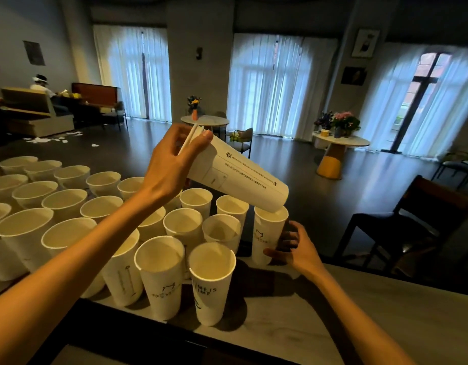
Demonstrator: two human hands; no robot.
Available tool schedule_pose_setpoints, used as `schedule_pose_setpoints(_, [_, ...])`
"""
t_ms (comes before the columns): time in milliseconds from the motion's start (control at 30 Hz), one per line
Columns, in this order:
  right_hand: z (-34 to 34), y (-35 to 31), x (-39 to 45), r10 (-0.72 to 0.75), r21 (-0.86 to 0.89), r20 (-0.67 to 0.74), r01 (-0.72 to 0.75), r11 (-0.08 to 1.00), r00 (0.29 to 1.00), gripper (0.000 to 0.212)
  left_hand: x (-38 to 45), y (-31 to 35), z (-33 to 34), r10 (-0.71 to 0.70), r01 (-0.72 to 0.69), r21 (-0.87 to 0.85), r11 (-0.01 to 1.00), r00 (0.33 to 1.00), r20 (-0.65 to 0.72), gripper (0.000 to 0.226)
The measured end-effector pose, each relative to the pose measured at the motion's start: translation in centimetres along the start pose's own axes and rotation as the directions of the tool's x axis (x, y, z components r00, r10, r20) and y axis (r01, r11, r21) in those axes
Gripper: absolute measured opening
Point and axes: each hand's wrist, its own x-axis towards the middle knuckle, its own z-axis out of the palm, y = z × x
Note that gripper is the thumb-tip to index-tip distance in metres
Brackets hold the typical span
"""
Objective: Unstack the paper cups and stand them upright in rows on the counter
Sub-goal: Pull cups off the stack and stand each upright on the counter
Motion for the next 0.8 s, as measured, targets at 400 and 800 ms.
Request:
schedule_pose_setpoints(400, [-9.4, -3.8, -8.2, -0.052, -0.22, 0.334, 0.132, 0.966, 0.941, 0.076, -6.3, 4.0, 10.1, 0.297, -0.566, 0.362, 0.74, 0.759, 0.579, 0.074])
schedule_pose_setpoints(800, [-3.1, -3.8, -9.6, -0.115, -0.128, 0.167, 0.137, 0.982, 0.979, 0.052, -6.6, 3.4, 8.9, 0.253, -0.524, 0.564, 0.638, 0.835, 0.489, 0.075])
